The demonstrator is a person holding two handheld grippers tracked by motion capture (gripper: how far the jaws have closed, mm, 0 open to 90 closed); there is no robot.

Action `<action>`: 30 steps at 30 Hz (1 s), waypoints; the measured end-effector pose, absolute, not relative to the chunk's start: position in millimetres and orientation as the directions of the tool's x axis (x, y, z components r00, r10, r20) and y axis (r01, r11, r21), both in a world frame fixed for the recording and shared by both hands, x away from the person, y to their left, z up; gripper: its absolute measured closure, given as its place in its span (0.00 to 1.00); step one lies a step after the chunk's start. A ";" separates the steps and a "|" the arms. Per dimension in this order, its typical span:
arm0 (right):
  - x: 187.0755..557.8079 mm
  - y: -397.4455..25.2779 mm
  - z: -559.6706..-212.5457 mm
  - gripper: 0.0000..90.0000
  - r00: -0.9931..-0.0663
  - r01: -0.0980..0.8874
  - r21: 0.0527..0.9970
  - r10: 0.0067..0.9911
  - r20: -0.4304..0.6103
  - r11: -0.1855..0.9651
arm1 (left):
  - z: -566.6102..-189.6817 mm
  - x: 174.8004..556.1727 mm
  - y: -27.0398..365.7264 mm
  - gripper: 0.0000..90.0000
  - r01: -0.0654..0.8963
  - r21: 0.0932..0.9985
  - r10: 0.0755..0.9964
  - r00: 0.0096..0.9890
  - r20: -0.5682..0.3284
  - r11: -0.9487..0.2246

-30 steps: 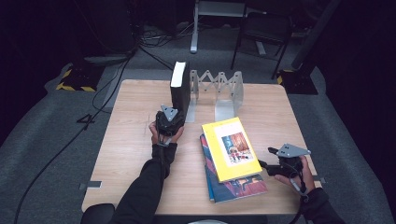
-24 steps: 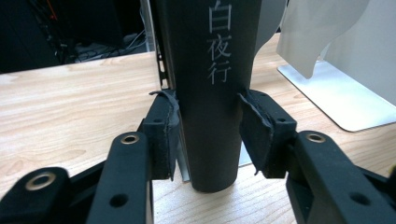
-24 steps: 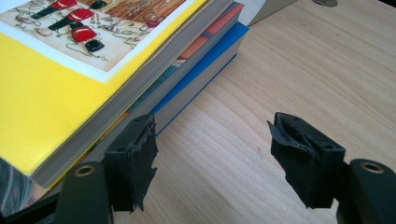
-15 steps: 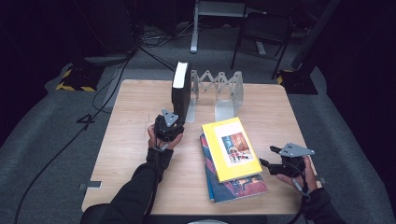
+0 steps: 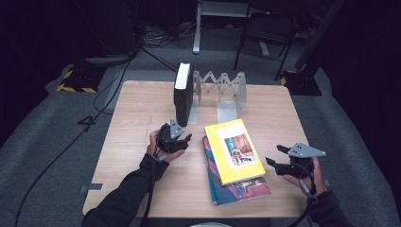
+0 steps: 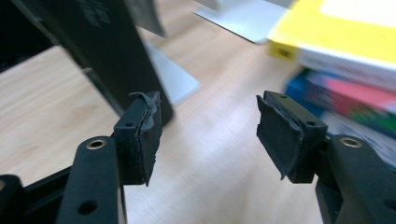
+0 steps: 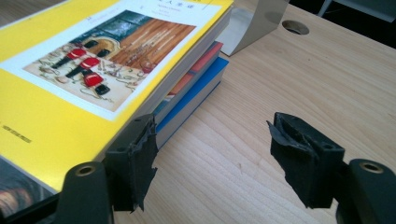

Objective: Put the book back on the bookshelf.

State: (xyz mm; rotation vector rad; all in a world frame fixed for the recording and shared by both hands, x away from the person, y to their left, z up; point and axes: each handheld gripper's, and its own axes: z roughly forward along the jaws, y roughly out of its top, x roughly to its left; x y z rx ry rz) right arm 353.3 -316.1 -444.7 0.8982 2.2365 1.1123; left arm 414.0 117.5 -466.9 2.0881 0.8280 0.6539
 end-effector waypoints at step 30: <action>330.4 -300.7 -432.5 0.32 -0.746 0.296 0.840 0.659 -0.093 0.454 | -490.9 336.5 135.0 0.35 0.271 0.688 0.429 0.901 0.066 -0.674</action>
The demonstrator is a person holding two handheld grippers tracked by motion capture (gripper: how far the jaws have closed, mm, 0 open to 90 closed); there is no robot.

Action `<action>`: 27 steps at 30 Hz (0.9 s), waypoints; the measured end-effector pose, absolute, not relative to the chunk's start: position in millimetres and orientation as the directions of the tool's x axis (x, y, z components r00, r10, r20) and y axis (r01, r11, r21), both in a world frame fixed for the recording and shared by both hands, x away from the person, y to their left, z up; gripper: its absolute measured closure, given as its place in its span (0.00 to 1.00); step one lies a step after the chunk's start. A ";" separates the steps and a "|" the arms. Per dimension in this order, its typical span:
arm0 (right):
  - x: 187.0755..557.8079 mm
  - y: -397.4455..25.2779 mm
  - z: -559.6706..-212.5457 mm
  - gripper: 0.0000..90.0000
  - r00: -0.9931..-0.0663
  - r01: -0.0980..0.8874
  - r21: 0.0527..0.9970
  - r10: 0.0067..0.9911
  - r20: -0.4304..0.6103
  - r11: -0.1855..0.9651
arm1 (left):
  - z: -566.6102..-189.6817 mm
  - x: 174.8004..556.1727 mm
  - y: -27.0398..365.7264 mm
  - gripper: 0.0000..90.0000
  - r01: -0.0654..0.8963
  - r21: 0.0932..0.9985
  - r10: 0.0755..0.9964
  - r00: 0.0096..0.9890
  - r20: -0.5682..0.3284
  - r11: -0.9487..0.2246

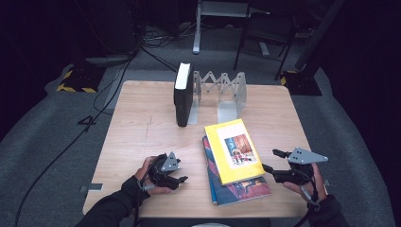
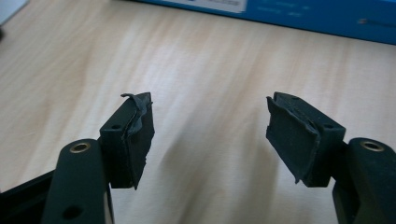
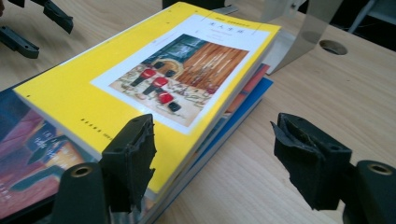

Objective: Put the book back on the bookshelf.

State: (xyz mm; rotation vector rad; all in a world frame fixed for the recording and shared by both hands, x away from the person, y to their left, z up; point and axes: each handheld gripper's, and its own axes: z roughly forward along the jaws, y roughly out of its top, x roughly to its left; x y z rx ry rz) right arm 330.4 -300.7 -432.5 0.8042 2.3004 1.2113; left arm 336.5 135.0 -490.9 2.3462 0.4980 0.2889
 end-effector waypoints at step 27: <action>336.2 -272.3 -450.4 0.25 -0.789 0.394 0.796 0.613 0.035 0.460 | -501.0 346.2 118.8 0.32 0.297 0.697 0.444 0.896 0.034 -0.653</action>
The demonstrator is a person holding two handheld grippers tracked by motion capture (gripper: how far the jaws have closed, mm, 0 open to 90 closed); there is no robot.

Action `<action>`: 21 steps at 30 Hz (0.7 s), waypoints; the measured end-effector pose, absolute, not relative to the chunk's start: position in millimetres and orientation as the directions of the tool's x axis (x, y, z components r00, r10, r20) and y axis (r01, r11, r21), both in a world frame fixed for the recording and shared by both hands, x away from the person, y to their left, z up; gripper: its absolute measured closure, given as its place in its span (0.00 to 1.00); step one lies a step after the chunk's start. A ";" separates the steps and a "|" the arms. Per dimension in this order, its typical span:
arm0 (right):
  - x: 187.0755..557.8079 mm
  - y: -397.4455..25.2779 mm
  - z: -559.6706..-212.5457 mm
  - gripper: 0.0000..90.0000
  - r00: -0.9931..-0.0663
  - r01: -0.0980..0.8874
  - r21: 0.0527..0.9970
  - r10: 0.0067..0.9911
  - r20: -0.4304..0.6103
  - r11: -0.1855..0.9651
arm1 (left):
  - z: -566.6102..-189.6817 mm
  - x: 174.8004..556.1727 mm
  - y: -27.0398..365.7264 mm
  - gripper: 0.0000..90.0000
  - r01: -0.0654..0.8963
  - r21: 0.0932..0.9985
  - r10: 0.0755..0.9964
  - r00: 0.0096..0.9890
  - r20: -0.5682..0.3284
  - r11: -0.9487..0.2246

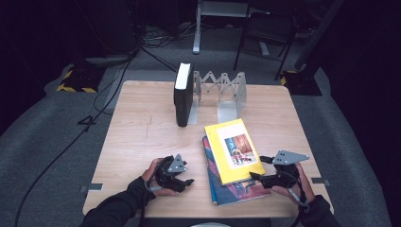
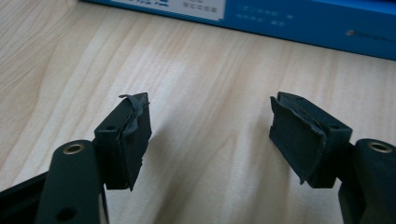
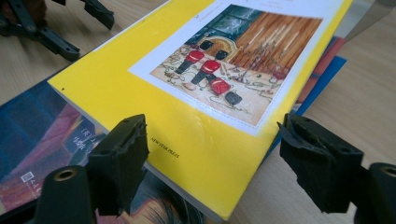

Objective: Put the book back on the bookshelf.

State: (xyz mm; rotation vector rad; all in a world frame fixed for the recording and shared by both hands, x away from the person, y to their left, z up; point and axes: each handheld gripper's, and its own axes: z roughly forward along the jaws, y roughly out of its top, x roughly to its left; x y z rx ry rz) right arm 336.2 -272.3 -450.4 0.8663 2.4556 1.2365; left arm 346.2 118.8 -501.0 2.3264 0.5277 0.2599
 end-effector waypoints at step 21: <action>356.0 -265.2 -445.6 0.27 -0.823 0.376 0.768 0.568 0.020 0.519 | -487.0 400.0 103.0 0.30 0.302 0.742 0.564 0.817 0.122 -0.598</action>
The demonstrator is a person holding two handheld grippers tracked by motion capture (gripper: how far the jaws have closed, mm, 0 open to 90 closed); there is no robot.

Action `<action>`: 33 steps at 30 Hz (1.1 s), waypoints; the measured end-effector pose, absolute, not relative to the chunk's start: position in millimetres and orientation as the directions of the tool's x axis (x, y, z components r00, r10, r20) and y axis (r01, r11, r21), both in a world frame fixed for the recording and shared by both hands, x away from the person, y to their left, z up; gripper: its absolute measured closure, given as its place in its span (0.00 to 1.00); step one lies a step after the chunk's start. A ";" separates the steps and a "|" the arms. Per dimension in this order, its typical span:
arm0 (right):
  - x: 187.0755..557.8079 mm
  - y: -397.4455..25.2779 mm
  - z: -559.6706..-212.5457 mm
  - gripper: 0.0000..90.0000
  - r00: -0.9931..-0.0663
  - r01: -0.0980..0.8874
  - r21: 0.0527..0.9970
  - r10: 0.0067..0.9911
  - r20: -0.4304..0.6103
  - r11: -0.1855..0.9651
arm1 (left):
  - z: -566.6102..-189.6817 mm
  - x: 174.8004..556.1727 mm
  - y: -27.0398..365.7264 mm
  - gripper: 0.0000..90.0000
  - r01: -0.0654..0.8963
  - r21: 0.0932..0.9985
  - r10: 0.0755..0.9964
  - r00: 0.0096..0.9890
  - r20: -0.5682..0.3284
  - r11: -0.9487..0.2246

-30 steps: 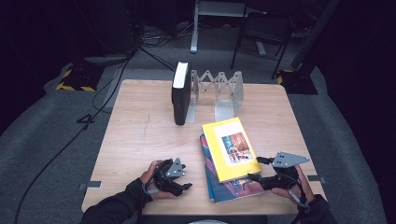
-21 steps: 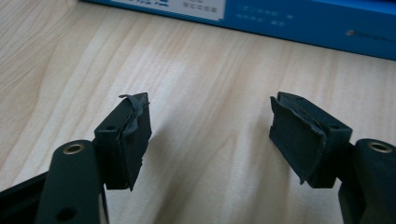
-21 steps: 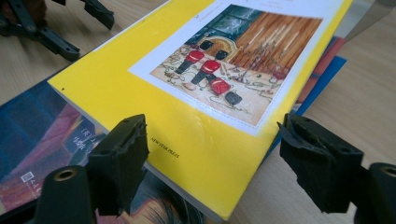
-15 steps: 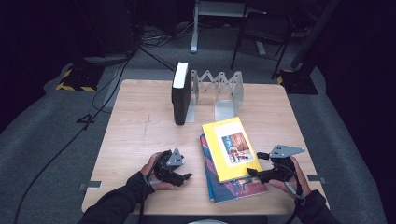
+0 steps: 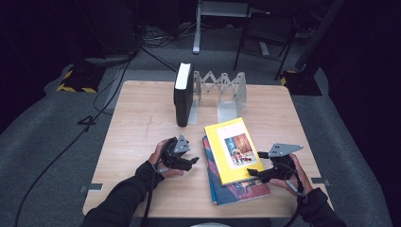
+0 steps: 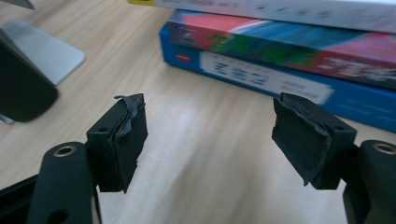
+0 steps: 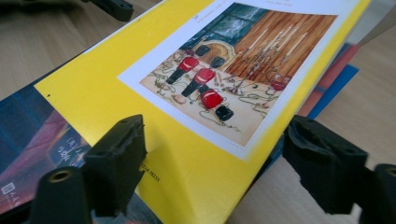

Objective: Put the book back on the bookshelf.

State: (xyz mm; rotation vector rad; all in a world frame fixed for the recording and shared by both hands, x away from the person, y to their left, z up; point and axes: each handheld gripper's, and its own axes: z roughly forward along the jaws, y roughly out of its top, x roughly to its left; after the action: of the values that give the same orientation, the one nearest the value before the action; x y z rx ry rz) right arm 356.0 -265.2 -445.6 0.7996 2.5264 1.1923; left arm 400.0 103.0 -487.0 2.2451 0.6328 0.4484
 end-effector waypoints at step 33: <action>364.9 -244.7 -441.7 0.22 -0.869 0.394 0.704 0.488 0.076 0.591 | -480.9 431.2 87.4 0.35 0.307 0.775 0.579 0.810 0.092 -0.553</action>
State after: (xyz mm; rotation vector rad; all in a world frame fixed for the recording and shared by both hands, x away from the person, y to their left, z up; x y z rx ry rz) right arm 364.9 -244.7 -441.7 0.7489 2.6889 1.1427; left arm 431.2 87.4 -480.9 2.1896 0.6485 0.4332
